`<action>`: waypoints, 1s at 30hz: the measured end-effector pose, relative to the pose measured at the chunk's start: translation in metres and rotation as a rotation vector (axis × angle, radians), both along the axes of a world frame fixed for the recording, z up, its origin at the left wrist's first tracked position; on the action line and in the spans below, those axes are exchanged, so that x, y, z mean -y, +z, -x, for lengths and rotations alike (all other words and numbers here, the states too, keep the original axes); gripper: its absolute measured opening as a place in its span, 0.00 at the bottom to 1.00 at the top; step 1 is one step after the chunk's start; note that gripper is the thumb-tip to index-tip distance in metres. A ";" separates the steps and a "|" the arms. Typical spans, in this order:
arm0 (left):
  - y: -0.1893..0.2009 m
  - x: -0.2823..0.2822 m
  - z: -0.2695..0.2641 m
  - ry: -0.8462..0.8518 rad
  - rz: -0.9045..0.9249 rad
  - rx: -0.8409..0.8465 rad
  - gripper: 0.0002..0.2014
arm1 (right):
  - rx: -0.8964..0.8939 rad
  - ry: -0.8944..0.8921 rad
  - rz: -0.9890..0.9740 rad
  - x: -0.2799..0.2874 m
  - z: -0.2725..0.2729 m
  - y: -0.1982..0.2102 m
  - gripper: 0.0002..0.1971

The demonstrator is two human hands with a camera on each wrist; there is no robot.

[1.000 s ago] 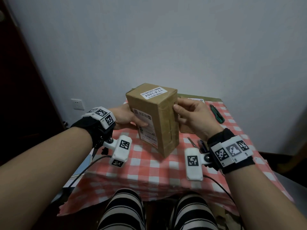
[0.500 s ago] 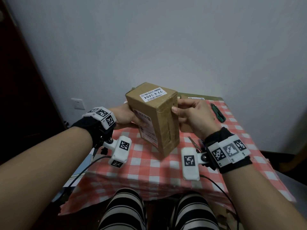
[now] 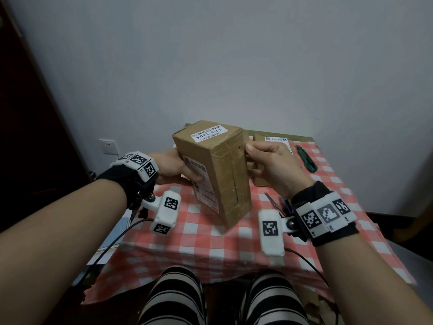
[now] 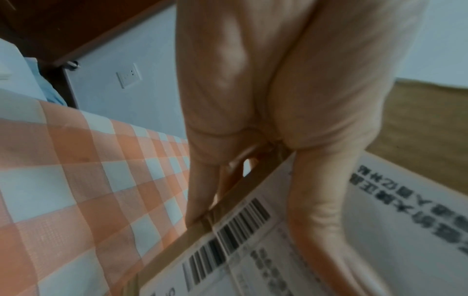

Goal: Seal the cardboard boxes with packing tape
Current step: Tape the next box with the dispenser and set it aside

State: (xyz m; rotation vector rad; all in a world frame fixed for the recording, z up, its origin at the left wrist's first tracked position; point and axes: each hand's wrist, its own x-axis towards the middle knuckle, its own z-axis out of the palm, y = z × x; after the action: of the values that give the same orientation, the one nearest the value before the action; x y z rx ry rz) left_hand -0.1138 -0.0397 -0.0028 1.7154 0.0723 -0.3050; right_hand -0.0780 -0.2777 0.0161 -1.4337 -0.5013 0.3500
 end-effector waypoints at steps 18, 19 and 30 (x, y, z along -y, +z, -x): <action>0.010 0.004 0.004 0.002 -0.014 0.004 0.24 | 0.061 -0.082 0.031 -0.002 -0.006 -0.009 0.33; 0.012 0.005 0.003 0.025 0.000 0.007 0.24 | 0.070 -0.039 0.115 -0.002 -0.007 -0.012 0.42; 0.027 0.007 0.009 -0.026 0.095 0.000 0.44 | -0.258 -0.160 -0.157 -0.003 -0.014 -0.036 0.14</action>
State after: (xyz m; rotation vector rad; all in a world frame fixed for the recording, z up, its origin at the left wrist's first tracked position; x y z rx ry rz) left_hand -0.1225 -0.0462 0.0245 1.6234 0.0347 -0.3230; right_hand -0.0637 -0.2745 -0.0196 -1.2454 -0.1988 0.3532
